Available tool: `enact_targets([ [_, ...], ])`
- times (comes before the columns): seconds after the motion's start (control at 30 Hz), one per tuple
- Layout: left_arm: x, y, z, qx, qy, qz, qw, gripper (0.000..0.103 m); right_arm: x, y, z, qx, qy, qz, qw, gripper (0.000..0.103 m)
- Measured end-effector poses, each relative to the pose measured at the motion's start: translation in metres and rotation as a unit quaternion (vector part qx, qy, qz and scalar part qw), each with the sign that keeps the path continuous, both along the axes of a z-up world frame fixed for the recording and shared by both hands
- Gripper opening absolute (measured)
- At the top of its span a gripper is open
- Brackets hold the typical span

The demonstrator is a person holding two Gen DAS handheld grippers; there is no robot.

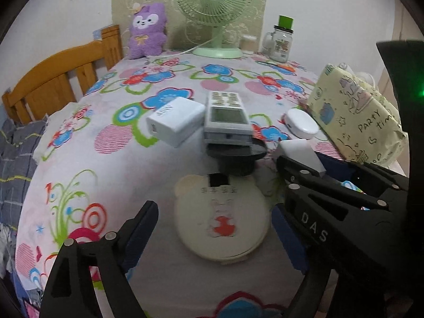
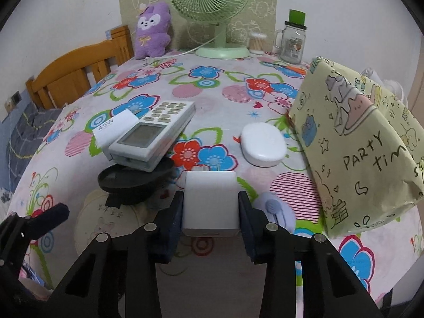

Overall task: Organize rigid objects
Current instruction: 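Lower the right gripper onto the white cube charger and close it, then grasp the round bunny-print mirror with the left gripper while the right holds the cube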

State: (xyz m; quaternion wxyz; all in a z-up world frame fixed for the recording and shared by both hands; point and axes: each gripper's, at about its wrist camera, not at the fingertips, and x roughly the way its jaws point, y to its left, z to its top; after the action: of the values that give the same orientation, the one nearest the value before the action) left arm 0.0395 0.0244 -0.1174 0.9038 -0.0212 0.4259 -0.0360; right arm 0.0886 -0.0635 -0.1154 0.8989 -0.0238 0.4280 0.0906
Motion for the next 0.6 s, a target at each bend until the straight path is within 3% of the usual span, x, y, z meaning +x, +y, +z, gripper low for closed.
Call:
enact_targets([
  [0.1, 0.0051, -0.0044, -0.0045, 0.006, 0.010, 0.003, 0.9999, 0.088, -0.0007, -0.0024, -0.0003, 0.000, -0.002, 0.002, 1.000, 0.042],
  [0.13, 0.0057, -0.0056, -0.0052, 0.014, 0.007, 0.007, 0.9999, 0.081, -0.0006, -0.0029, -0.0003, 0.001, -0.001, 0.002, 1.000, 0.042],
  [0.2, 0.0060, -0.0066, -0.0049, 0.025, 0.003, 0.009, 0.9996, 0.077, -0.0002, -0.0042, -0.0001, 0.005, -0.001, 0.003, 1.000, 0.042],
  [0.6, -0.0027, -0.0041, 0.0030, 0.019, -0.003, 0.014, 0.9997, 0.076, -0.0077, -0.0030, 0.0086, 0.011, -0.009, 0.009, 1.000, 0.042],
])
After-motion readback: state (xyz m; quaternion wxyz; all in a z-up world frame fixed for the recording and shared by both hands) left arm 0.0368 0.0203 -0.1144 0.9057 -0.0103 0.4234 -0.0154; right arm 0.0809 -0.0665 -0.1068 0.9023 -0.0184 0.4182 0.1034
